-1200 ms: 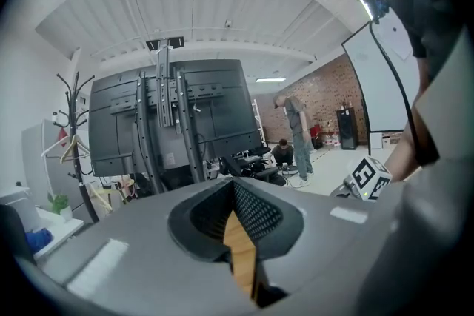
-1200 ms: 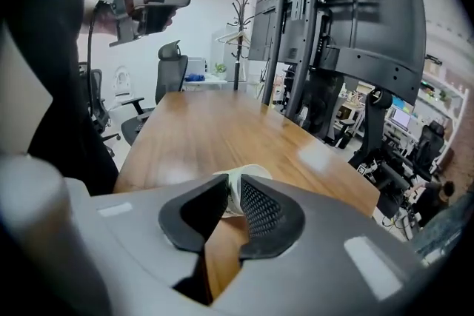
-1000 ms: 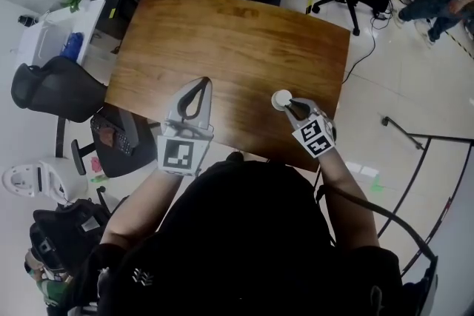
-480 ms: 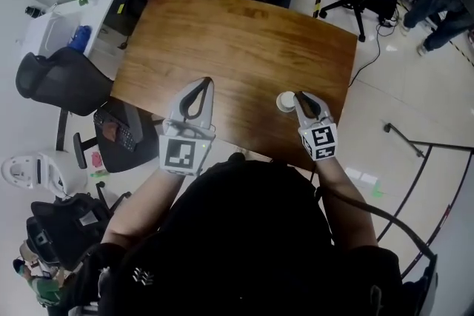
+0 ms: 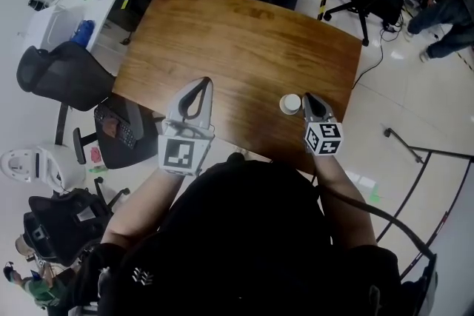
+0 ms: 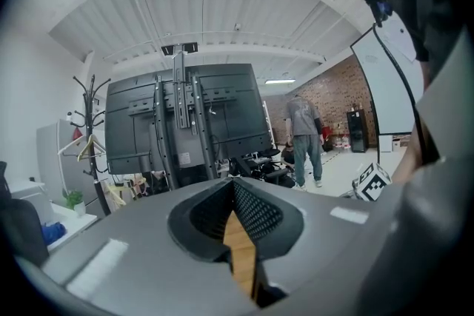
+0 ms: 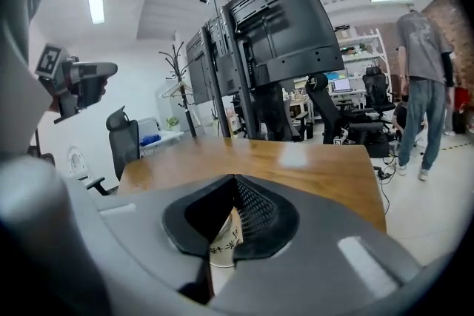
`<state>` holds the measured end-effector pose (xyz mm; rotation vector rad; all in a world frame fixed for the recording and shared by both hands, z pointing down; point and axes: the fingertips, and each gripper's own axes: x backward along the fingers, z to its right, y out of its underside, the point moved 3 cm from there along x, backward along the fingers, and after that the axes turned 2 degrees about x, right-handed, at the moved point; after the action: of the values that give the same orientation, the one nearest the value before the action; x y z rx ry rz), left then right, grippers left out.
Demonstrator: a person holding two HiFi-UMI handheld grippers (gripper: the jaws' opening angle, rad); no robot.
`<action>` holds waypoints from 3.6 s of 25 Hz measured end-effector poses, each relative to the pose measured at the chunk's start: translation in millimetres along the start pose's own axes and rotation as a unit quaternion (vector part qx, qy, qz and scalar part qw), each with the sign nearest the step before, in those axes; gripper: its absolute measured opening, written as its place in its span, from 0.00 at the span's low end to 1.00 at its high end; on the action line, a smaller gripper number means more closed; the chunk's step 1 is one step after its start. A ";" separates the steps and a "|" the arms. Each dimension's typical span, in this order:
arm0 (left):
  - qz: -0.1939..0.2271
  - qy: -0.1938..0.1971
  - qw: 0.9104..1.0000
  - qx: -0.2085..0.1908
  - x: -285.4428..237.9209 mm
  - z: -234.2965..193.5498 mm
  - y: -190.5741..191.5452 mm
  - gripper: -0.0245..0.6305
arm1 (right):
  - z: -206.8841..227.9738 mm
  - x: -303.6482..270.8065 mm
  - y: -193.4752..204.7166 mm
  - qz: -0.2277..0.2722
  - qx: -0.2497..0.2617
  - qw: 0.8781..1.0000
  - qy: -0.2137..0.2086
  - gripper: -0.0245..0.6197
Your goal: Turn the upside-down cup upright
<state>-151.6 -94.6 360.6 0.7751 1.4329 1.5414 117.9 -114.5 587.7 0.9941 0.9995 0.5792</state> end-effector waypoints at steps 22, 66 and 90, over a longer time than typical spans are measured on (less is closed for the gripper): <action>0.002 -0.006 1.000 0.007 0.3 -15.4 4.5 0.04 | 17.8 -1.5 1.0 -0.074 0.084 0.991 0.070 0.06; -0.080 0.080 0.990 0.086 -59.0 39.6 59.2 0.04 | 17.6 36.1 -31.2 0.014 -0.004 0.995 0.095 0.04; -0.120 0.222 0.967 0.024 -91.2 123.5 82.0 0.04 | -9.0 61.1 -26.8 0.008 0.021 0.996 0.086 0.04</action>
<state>-17.9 -118.4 469.5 0.2711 1.8179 1.5536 136.8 -74.9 536.6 1.0029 1.1620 0.6670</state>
